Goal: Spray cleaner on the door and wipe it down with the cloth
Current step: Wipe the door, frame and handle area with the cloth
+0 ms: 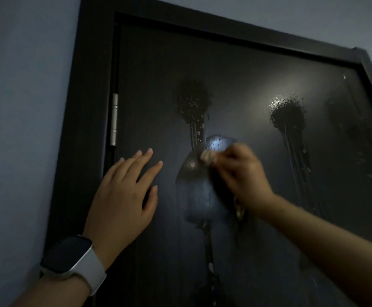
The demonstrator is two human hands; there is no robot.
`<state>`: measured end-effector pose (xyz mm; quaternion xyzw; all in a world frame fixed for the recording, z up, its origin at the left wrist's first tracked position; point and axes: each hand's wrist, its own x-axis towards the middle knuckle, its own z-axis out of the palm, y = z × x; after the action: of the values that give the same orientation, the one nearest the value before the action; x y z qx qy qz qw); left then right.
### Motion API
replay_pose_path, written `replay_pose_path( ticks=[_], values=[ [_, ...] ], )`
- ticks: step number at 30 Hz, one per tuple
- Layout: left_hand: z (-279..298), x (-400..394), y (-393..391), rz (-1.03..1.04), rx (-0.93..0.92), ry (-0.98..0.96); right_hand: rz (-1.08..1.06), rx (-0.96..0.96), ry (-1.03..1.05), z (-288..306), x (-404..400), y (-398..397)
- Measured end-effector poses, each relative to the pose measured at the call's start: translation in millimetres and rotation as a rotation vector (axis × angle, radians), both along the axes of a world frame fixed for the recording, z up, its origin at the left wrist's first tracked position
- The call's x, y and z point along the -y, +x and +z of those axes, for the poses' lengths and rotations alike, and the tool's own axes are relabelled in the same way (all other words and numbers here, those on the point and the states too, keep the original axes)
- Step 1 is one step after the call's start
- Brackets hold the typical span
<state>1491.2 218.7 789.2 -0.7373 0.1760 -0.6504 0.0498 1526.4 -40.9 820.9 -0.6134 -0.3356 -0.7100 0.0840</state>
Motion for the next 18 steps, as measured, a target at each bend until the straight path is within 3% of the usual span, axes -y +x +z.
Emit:
replay_pose_path(
  ticks=[3,5,10,12,16,18],
  values=[
    [-1,0,1,0.015,-0.004,-0.002,0.000,-0.003,0.325,55,8,8],
    [0,0,1,0.019,-0.014,-0.003,0.038,0.005,0.340,57,-13,6],
    [-1,1,0,0.032,-0.016,-0.006,0.039,-0.026,-0.167,-12,-34,-9],
    [-1,0,0,0.035,-0.021,-0.006,-0.008,0.005,-0.188,2,-15,-6],
    [-1,0,1,0.050,-0.011,-0.004,-0.028,0.078,0.164,70,-2,5],
    [-1,0,1,0.045,-0.011,-0.006,-0.003,0.077,0.259,76,-13,7]
  ],
)
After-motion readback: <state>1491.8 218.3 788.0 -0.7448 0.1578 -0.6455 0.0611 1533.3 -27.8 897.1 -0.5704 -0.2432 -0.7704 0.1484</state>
